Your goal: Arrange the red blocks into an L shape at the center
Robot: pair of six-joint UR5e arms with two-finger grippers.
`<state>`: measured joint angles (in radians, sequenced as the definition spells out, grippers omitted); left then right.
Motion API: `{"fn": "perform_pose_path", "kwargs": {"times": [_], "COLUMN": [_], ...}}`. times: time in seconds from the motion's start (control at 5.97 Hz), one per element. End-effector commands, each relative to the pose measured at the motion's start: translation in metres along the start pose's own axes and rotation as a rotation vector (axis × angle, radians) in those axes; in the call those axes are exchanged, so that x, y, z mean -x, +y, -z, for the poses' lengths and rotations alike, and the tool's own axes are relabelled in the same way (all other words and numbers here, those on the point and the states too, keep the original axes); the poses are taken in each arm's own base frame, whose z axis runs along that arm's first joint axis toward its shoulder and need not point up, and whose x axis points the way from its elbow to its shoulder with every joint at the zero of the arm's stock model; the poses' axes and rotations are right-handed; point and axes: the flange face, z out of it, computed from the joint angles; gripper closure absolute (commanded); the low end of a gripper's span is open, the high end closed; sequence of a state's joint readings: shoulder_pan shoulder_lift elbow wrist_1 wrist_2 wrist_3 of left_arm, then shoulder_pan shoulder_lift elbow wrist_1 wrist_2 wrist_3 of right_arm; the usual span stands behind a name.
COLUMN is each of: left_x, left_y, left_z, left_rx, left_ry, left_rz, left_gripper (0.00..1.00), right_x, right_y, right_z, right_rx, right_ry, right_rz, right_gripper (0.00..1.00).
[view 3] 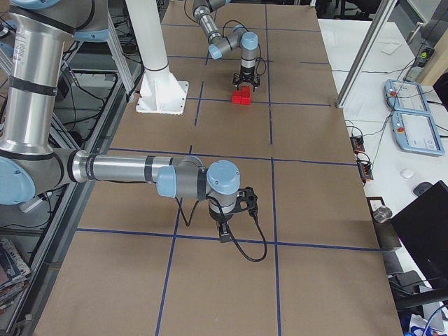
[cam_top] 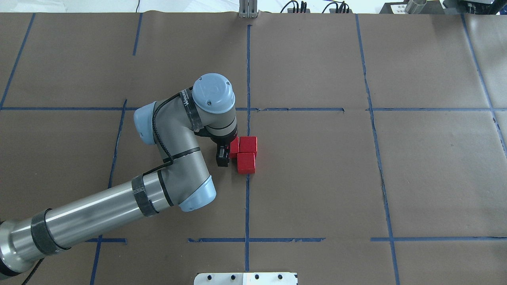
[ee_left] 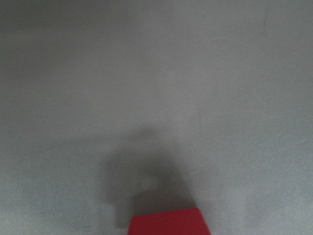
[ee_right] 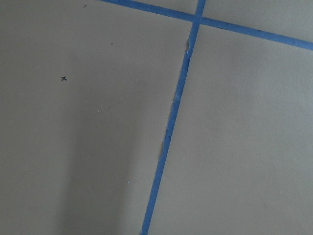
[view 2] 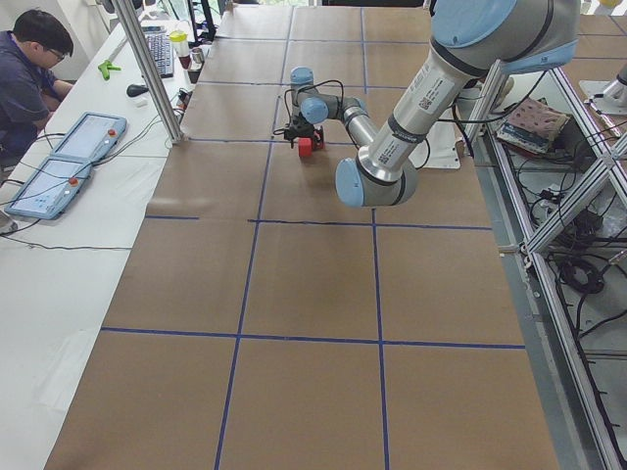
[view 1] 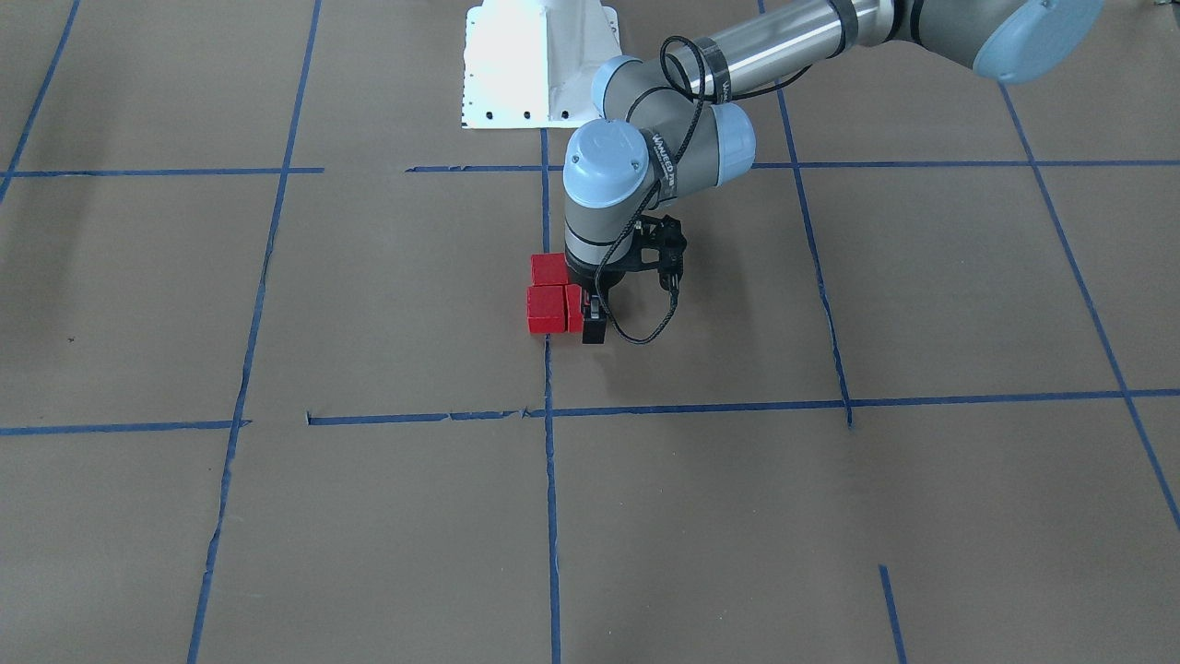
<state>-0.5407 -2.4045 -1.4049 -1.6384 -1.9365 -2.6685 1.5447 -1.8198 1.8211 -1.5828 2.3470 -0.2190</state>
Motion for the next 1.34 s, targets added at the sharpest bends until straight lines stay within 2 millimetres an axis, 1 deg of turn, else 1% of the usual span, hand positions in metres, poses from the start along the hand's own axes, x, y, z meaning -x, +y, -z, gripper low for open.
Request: {"fn": "perform_pose_path", "kwargs": {"times": [0.0,0.17,0.34,0.5,0.67,0.84,1.01,1.17], "left_x": [0.017,0.030,0.040,0.048,0.040,0.024,0.010,0.006], "left_y": [-0.022,-0.064,-0.116,-0.165,-0.225,-0.308,-0.389,-0.481], "left_z": [0.058,0.086,0.104,0.118,0.117,0.121,0.143,0.156], "left_rx": [0.016,0.054,0.055,0.036,-0.021,-0.075,-0.015,-0.044], "left_ry": [-0.029,-0.027,0.001,0.026,0.017,-0.016,-0.038,-0.065], "left_rz": [-0.138,-0.266,-0.421,-0.675,-0.877,-1.127,-1.312,-1.472], "left_gripper": [0.00,0.00,0.00,0.00,0.00,0.00,0.00,0.00], "right_x": [0.000,0.001,0.000,0.000,0.000,0.000,0.001,0.002], "right_y": [0.000,-0.001,0.000,0.000,0.000,0.001,0.000,-0.001], "right_z": [0.001,0.001,0.001,0.001,0.000,0.000,0.001,0.003], "right_rx": [-0.001,-0.002,-0.001,-0.001,0.000,0.001,-0.001,-0.005], "right_ry": [0.000,0.000,0.000,0.000,0.000,0.001,0.002,0.001], "right_rz": [0.000,0.001,0.000,-0.002,-0.004,-0.007,-0.009,-0.041], "right_gripper": [0.00,0.00,0.00,0.00,0.00,0.00,0.00,0.00]}}
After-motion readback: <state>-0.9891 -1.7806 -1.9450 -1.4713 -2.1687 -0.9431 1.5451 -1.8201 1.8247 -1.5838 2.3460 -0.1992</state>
